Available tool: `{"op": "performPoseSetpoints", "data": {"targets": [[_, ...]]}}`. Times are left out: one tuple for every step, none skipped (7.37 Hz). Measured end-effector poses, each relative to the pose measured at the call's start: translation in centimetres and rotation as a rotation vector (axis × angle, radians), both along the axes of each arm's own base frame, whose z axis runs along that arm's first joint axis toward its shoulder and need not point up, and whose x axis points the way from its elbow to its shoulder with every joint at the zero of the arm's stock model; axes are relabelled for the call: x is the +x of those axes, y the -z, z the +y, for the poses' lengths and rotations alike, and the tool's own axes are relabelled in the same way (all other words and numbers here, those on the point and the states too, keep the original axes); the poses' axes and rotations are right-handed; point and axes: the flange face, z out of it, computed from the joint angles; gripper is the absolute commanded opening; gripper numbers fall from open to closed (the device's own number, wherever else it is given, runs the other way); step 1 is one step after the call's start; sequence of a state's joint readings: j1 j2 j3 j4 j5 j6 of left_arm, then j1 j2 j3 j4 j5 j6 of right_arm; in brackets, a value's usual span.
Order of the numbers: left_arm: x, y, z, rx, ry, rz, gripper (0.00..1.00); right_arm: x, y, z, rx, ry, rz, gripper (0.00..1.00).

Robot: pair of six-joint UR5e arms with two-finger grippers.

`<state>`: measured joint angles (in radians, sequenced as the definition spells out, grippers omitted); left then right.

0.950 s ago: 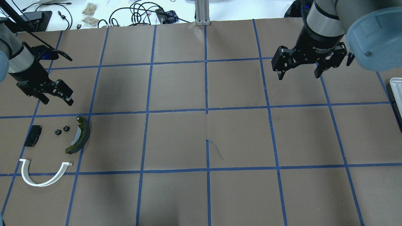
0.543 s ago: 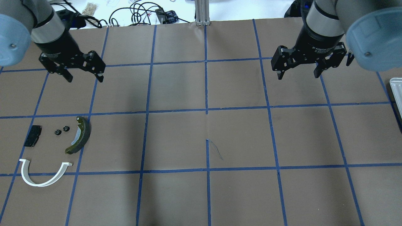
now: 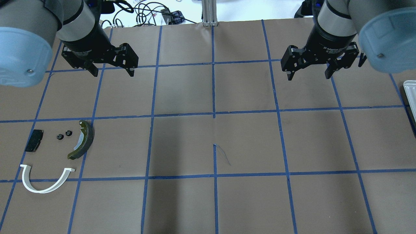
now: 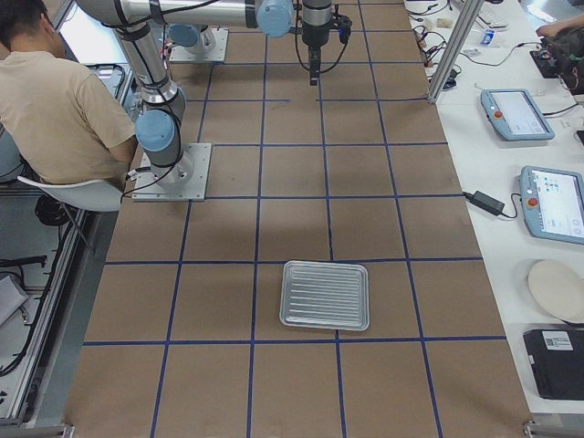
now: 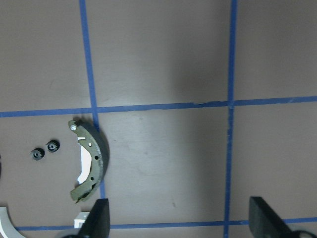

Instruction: Place bearing gear from tray to pile

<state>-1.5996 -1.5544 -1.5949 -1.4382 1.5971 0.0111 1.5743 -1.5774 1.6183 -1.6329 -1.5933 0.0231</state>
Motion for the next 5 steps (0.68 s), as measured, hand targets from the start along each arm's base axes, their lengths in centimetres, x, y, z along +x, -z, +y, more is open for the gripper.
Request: {"op": "performPoseSetpoints", "data": {"targets": [[-0.16,-0.84,0.71,-0.002,0.001,0.014,1.0,-0.02,0.0,-0.01,0.0,0.0,0.001,1.0],[-0.14,-1.27,1.21,0.017,-0.001,0.024,1.0,-0.03,0.01,-0.02,0.0,-0.001,0.002,1.0],[-0.1,-1.45,1.31,0.029,-0.004,0.028,1.0,-0.05,0.01,-0.03,-0.001,-0.001,0.003,1.0],[-0.09,-1.48,1.23,0.036,-0.007,0.03,1.0,-0.08,0.0,-0.04,-0.001,-0.001,0.004,1.0],[-0.08,-1.32,1.11,0.043,-0.009,0.03,1.0,-0.11,0.0,-0.05,-0.002,-0.001,0.005,1.0]]}}
